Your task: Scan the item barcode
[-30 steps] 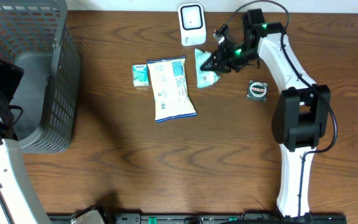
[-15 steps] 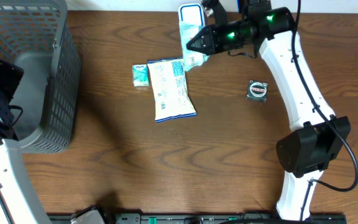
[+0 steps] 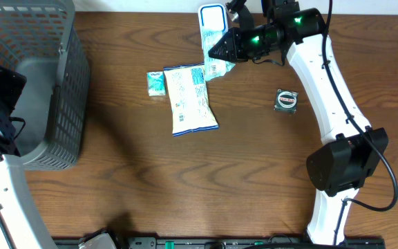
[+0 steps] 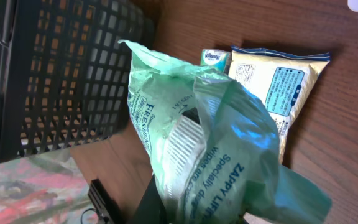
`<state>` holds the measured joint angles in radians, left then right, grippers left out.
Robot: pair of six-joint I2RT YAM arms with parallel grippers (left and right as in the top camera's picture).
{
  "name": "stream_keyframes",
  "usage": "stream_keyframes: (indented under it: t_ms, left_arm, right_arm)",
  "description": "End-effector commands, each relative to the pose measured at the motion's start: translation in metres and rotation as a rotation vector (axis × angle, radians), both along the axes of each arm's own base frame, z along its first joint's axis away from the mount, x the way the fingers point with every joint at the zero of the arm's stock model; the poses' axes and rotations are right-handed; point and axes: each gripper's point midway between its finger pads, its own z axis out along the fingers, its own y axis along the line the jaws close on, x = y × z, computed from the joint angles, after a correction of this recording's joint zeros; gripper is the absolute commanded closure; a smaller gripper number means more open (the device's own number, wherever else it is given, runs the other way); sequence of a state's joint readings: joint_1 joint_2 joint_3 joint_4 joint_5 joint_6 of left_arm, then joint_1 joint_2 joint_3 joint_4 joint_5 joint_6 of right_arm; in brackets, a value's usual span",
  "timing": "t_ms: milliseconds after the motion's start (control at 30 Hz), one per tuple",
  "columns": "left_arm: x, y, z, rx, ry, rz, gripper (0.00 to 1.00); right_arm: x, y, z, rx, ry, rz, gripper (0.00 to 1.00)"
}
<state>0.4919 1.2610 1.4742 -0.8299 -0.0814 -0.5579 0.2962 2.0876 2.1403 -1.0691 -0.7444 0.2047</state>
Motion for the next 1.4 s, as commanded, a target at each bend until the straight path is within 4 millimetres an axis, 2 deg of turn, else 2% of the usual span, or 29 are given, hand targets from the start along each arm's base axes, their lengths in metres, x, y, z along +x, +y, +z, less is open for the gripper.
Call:
stream_keyframes:
  t_ms: [0,200,267,367,500,667,833,900,1000,1067,1233,1267,1367]
  left_arm:
    - [-0.001,0.002,0.0,-0.001,0.0,0.015,0.02]
    - [-0.001,0.002,0.0,-0.001,0.0,0.015,0.02]
    - [-0.001,0.002,0.0,-0.001,0.0,0.015,0.02]
    - [-0.001,0.002,0.0,0.0,0.0,0.015,0.02]
    - [-0.001,0.002,0.0,-0.001,0.0,0.015,0.02]
    - [-0.001,0.002,0.0,0.0,0.0,0.015,0.02]
    - [-0.001,0.002,0.0,-0.001,0.0,0.015,0.02]
    - [-0.001,0.002,0.0,-0.001,0.0,0.015,0.02]
    - [-0.001,0.002,0.0,0.0,0.0,0.015,0.02]
    - [-0.001,0.002,0.0,-0.001,0.0,0.015,0.02]
    - [-0.001,0.002,0.0,-0.001,0.0,0.015,0.02]
    - [-0.001,0.002,0.0,-0.001,0.0,0.015,0.02]
    - [-0.001,0.002,0.0,-0.001,0.0,0.015,0.02]
  right_arm:
    - [-0.001,0.004,-0.001,0.001,-0.007,0.016,0.99]
    - [0.004,-0.001,-0.006,-0.038,-0.015,-0.009,0.99]
    - [0.011,-0.009,-0.014,-0.099,-0.031,-0.047,0.99]
    - [0.034,-0.05,-0.044,-0.381,-0.074,-0.248,0.99]
    - [0.044,-0.091,-0.072,-0.699,-0.144,-0.404,0.99]
    - [0.046,-0.131,-0.104,-1.045,-0.244,-0.519,0.99]
    - [0.043,-0.154,-0.139,-1.367,-0.353,-0.48,0.99]
    - [0.039,-0.156,-0.159,-1.404,-0.344,-0.459,0.99]
    - [0.034,-0.154,-0.179,-1.404,-0.319,-0.427,0.97]
    - [0.031,-0.149,-0.192,-1.38,-0.29,-0.392,0.91]
    - [0.022,-0.126,-0.208,-1.288,-0.246,-0.302,0.76]
    - [0.02,-0.12,-0.209,-1.279,-0.245,-0.278,0.75]
    - [0.011,-0.104,-0.21,-1.284,-0.26,-0.191,0.62]
